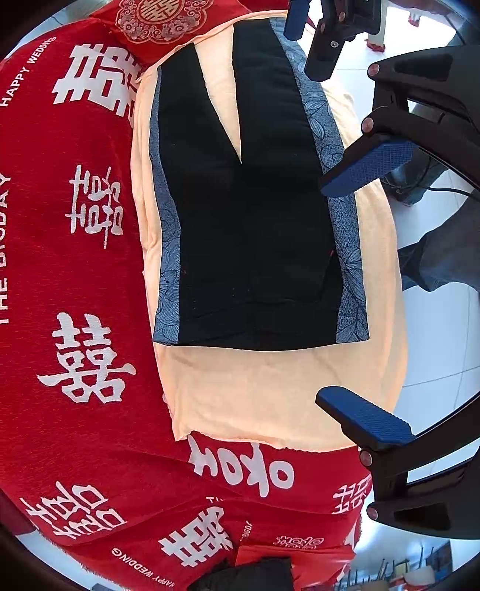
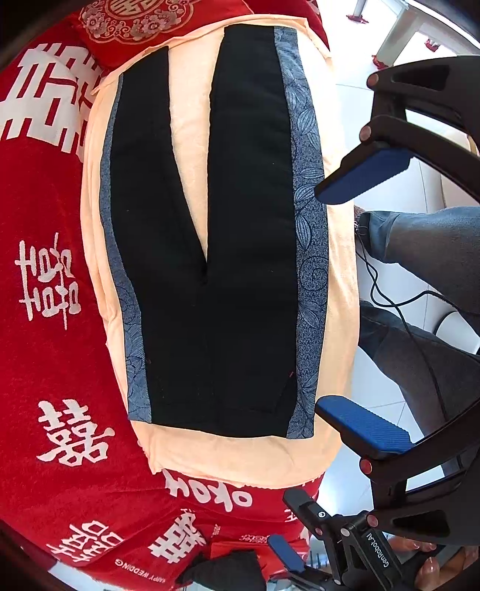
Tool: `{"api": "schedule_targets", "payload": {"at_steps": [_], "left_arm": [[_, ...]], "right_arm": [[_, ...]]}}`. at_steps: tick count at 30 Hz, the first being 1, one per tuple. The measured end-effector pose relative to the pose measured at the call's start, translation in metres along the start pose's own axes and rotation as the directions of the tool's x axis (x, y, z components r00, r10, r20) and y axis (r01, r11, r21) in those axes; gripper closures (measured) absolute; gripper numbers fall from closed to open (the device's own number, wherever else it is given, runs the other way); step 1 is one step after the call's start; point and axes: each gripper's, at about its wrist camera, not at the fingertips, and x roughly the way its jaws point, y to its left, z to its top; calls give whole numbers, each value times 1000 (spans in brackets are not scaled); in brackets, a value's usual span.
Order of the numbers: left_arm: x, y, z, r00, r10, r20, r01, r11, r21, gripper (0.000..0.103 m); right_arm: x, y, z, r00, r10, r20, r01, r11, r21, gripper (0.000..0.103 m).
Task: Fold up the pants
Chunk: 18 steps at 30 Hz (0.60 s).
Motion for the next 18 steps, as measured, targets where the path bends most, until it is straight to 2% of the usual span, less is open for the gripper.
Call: {"api": "schedule_targets", "payload": {"at_steps": [10, 18], "left_arm": [[-17, -26, -2, 1000, 30, 8, -29, 999, -46, 0], [-30, -61, -34, 999, 41, -27, -45, 988, -149, 0]], "right_arm": [[-14, -21, 4, 1000, 15, 17, -14, 999, -39, 0], [-27, -49, -8, 1000, 15, 16, -13, 992, -127, 0]]}}
